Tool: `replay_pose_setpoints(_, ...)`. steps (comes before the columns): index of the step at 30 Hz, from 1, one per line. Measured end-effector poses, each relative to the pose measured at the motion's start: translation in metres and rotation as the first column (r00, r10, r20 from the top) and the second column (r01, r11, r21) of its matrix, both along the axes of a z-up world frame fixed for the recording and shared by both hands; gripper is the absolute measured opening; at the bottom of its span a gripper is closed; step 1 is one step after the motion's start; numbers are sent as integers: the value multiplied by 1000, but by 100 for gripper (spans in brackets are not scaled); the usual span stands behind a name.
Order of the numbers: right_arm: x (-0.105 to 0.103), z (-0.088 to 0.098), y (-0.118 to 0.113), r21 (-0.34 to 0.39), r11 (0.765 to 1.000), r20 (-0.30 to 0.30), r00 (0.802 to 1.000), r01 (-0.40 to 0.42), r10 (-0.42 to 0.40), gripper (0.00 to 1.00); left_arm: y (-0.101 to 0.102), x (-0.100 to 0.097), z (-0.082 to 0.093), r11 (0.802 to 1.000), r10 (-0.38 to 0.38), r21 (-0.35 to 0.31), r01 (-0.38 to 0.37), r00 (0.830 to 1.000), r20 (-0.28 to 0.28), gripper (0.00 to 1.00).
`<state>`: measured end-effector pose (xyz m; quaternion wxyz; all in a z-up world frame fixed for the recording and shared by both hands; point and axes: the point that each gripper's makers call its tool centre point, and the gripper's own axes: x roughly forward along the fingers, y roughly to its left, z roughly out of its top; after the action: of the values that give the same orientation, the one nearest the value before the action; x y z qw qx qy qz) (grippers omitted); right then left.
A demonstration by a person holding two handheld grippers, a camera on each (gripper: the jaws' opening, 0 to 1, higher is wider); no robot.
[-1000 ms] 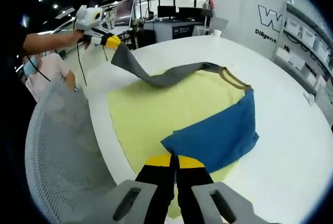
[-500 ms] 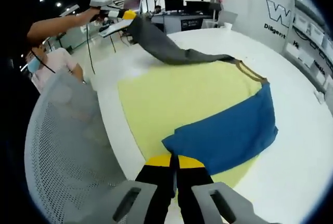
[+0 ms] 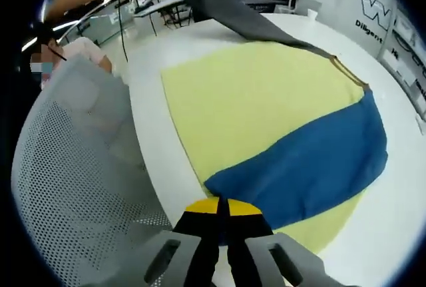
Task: Fold the garment on the visible template until the final outline fits inside the template.
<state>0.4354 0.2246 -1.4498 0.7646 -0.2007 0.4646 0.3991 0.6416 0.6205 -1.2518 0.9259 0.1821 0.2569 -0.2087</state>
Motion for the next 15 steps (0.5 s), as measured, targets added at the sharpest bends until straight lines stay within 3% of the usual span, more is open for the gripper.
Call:
replay_pose_setpoints(3,0,1,-1,3,1000,-3,1000,3,-3,0,9,3,-5,1000,12,29,-12,1000,-2,0)
replay_pose_setpoints(6,0,1,-5,-68,995,19,997,-77,78,0,23,8,-14,998,42,55,-41,999,-18,0)
replay_pose_setpoints(10,-1,0,-11,-132,984,7,992,-123,125,0,33,12,-20,996,71,63,-69,997,-35,0)
replay_pose_setpoints(15,-2,-1,-21,-135,983,-1,992,-122,123,0,48,13,-30,992,96,90,-91,994,-54,0)
